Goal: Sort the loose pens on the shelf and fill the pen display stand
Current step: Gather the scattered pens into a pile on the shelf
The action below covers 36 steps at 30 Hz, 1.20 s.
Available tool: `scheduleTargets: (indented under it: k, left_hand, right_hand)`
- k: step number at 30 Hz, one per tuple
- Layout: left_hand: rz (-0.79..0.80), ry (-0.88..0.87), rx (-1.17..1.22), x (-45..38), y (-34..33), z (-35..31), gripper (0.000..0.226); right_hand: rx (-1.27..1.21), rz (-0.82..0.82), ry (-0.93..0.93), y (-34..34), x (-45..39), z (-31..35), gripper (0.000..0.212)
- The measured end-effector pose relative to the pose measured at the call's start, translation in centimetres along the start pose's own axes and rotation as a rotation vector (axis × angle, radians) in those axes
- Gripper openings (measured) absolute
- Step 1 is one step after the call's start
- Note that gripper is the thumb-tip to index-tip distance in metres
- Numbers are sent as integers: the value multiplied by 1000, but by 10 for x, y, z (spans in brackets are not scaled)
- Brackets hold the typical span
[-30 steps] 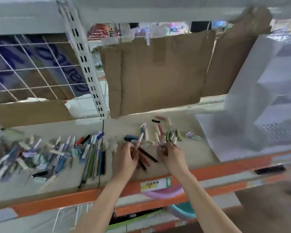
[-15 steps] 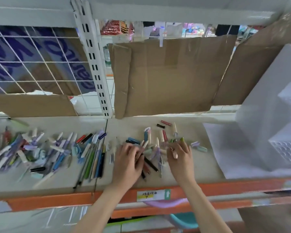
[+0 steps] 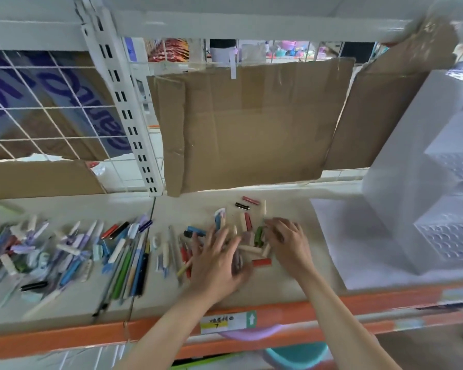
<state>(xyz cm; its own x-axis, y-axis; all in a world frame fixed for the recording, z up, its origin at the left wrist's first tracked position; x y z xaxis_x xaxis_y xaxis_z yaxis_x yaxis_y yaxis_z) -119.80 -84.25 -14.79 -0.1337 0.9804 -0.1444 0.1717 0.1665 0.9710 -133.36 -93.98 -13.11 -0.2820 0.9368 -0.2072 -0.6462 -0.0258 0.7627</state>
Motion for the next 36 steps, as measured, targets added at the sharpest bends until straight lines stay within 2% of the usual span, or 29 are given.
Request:
scheduleTargets:
  k: [3, 6, 10, 14, 19, 22, 27, 30, 34, 36]
  left_hand:
    - [-8, 6, -1, 2, 4, 9, 72]
    - [-54, 27, 36, 8, 12, 21, 70]
    - [-105, 50, 109, 19, 26, 42, 66]
    - [-95, 70, 52, 27, 33, 63, 60]
    - [-144, 149, 154, 34, 45, 74, 63]
    - [-177, 157, 181, 29, 48, 65, 58]
    - [-113, 51, 5, 18, 32, 43, 59]
    - [-142, 4, 32, 16, 29, 42, 46]
    - [-184, -34, 48, 12, 31, 44, 37]
    - [-201, -37, 72, 12, 31, 46, 33]
  right_hand:
    - [-62, 56, 98, -20, 15, 32, 24]
    - [-75, 77, 159, -41, 30, 59, 30]
    - [-164, 66, 164, -59, 41, 89, 37]
    - [-226, 162, 156, -86, 50, 111, 28]
    - [-349, 219, 181, -95, 53, 133, 25]
    - [-372, 173, 189, -81, 40, 128, 24]
    - [-265, 82, 120, -58, -14, 88, 21]
    - [-174, -11, 72, -42, -43, 57, 23]
    - [-46, 6, -68, -45, -69, 21, 33]
    - [-28, 70, -47, -53, -77, 26, 34]
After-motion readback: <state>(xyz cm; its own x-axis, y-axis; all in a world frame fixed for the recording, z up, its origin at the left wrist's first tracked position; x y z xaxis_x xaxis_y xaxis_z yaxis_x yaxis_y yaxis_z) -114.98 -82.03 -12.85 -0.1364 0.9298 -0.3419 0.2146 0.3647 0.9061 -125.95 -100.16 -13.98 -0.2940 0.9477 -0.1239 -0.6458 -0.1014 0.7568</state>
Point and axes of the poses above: each hand's wrist, its own x-axis away from the middle knuckle, its own y-axis out of the back of the hand, z = x × y, the point moved 10 cm from there along -x, towards the middle knuckle, and after that the axes turned 3 degrees about -z, right-handed, at the moved point
